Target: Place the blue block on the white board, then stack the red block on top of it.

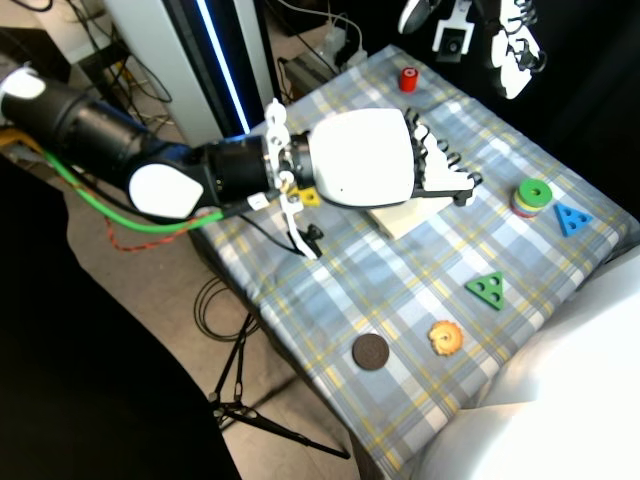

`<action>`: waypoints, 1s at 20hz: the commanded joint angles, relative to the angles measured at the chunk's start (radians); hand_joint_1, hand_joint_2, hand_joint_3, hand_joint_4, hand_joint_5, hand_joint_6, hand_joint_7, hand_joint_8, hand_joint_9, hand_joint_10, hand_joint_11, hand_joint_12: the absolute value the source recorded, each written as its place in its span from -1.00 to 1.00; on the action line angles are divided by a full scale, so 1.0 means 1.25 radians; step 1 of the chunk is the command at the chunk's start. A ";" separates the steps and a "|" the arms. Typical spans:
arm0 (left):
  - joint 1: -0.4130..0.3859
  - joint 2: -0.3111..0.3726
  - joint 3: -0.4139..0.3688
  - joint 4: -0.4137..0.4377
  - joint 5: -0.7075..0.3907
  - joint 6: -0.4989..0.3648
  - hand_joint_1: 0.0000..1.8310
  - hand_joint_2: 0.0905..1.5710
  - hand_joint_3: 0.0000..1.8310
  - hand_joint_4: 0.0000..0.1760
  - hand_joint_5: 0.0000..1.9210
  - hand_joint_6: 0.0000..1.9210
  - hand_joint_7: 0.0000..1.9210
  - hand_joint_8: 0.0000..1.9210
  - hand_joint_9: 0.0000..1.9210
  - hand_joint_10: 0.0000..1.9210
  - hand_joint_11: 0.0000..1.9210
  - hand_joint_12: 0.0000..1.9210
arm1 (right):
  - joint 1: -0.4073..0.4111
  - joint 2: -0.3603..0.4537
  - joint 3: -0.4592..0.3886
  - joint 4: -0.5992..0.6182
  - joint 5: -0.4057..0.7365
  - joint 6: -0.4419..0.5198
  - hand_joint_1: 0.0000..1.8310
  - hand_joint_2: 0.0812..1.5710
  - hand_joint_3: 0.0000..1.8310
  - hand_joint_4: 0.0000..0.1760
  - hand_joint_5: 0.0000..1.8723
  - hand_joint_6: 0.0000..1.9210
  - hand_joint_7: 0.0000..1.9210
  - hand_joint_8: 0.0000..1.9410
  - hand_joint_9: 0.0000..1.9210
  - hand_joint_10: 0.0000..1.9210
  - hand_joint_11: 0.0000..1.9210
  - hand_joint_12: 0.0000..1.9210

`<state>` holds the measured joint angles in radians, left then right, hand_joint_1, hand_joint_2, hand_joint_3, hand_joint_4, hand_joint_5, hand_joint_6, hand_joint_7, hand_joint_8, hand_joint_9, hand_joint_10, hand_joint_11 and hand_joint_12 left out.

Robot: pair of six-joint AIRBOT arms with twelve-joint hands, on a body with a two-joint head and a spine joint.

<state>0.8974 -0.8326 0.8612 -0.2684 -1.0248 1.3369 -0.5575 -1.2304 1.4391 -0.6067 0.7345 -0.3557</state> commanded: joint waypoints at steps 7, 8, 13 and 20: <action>-0.011 -0.001 0.003 0.011 -0.100 -0.009 -0.19 0.07 -1.00 0.09 -0.60 -1.00 -0.62 -1.00 -0.65 -1.00 -1.00 -0.11 | 0.014 -0.003 0.002 0.036 0.079 0.004 0.00 0.28 -1.00 -1.00 -0.19 -1.00 -0.36 -1.00 -0.37 -1.00 -0.86 0.09; -0.011 -0.001 0.003 0.011 -0.100 -0.009 -0.19 0.07 -1.00 0.09 -0.60 -1.00 -0.62 -1.00 -0.65 -1.00 -1.00 -0.11 | 0.014 -0.003 0.001 0.036 0.079 0.004 0.00 0.28 -1.00 -1.00 -0.19 -1.00 -0.36 -1.00 -0.37 -1.00 -0.86 0.09; -0.011 -0.002 0.002 0.010 -0.103 -0.009 -0.19 0.06 -1.00 0.09 -0.60 -1.00 -0.61 -1.00 -0.64 -1.00 -1.00 -0.13 | 0.014 -0.003 -0.004 0.043 0.079 0.004 -0.03 0.26 -1.00 -0.87 -0.34 -1.00 -0.39 -1.00 -0.38 -1.00 -0.84 0.10; -0.011 -0.002 0.001 0.007 -0.111 -0.009 -0.22 0.05 -1.00 0.15 -0.60 -1.00 -0.62 -1.00 -0.64 -1.00 -1.00 -0.04 | 0.014 0.015 -0.017 0.073 0.118 0.004 -0.06 0.17 -1.00 -0.39 -0.62 -1.00 -0.58 -1.00 -0.58 -1.00 -0.88 -0.15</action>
<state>0.8974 -0.8330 0.8619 -0.2695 -1.0325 1.3369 -0.5575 -1.2087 1.4208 -0.5591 0.7704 -0.3550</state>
